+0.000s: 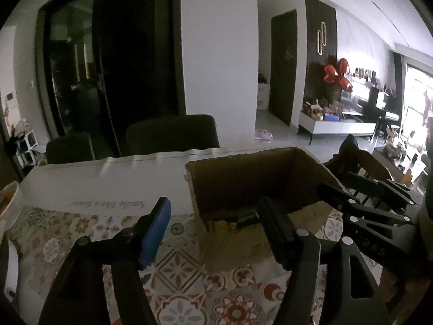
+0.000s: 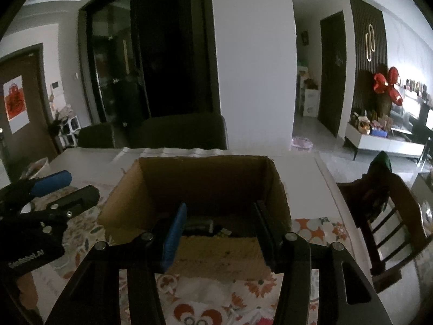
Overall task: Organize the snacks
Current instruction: 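Move both tools back from the box toward the remaining snacks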
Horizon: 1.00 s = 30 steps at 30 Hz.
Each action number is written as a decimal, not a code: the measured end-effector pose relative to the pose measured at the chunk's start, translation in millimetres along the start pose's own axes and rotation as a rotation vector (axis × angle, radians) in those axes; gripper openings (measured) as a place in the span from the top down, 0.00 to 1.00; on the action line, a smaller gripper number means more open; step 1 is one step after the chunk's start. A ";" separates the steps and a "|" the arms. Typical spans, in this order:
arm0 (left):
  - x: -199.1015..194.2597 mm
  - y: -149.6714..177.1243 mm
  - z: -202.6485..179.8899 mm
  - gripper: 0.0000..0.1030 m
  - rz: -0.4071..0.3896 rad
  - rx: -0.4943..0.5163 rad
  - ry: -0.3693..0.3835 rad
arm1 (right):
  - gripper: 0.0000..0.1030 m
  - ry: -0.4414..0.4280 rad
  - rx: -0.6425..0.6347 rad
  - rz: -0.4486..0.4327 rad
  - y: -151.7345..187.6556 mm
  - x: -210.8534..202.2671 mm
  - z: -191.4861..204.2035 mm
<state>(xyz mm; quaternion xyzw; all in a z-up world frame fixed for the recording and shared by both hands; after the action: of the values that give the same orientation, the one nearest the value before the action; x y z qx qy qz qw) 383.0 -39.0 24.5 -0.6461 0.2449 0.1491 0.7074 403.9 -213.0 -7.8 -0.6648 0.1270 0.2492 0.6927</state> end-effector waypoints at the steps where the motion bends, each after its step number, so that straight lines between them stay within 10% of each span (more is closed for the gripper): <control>1: -6.2 3.5 3.3 0.35 -0.002 -0.008 -0.004 | 0.50 -0.004 -0.004 -0.004 1.7 -3.5 3.8; 30: -66.6 117.1 43.0 0.35 0.080 -0.022 -0.129 | 0.50 -0.048 -0.044 0.074 91.7 -40.2 62.6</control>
<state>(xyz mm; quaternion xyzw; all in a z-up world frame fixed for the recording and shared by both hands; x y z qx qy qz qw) 272.2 24.6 -36.2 -0.6326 0.2227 0.2210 0.7081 313.1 -159.2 -60.8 -0.6685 0.1293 0.2933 0.6711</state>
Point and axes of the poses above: each gripper's, at about its wrist camera, not at the fingertips, and x roughly the way its jaws point, z to its left, y to its underside, the point moved 8 cm from there along x, roughly the way its jaws point, and after that the axes turned 3 degrees about -y, right-handed, at the moved point
